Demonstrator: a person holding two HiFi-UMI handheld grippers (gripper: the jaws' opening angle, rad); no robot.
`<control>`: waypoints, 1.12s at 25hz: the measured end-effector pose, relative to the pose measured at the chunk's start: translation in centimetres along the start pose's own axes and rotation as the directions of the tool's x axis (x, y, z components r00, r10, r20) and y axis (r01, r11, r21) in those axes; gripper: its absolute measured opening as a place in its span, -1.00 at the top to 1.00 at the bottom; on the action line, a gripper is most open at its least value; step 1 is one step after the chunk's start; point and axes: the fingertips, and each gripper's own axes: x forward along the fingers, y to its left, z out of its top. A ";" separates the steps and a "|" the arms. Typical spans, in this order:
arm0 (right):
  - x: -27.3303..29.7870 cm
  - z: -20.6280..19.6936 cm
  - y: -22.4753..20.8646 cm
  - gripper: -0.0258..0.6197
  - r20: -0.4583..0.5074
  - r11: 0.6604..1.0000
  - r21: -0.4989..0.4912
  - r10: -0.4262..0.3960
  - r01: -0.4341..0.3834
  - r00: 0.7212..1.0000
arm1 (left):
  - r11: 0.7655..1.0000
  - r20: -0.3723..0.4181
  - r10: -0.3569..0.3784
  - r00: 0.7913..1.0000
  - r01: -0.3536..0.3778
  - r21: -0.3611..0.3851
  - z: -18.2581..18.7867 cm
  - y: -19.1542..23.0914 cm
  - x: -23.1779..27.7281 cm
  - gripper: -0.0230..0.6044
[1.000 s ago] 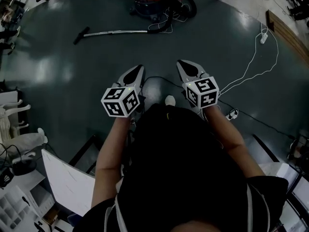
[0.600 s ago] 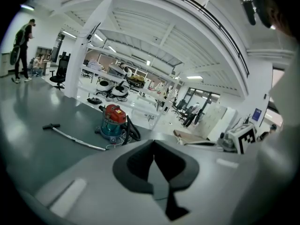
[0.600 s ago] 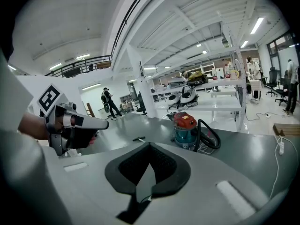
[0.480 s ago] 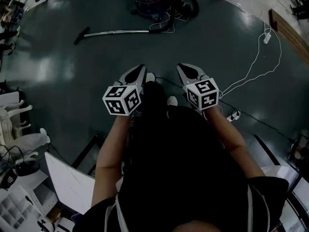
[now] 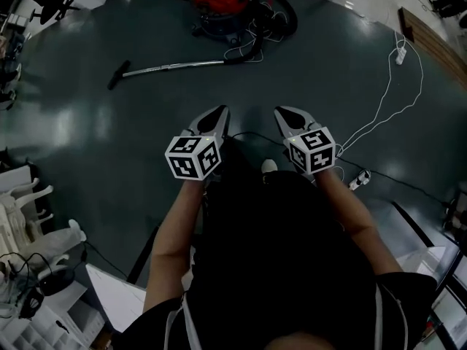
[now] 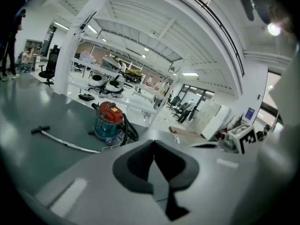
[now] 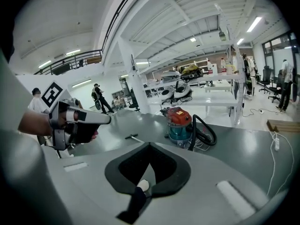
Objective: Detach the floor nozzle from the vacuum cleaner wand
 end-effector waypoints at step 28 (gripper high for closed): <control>17.5 6.4 3.4 0.93 -0.122 0.944 0.115 -0.294 0.308 0.948 | 0.979 -0.251 -0.158 0.955 0.184 0.085 6.8 23.9 4.1 0.90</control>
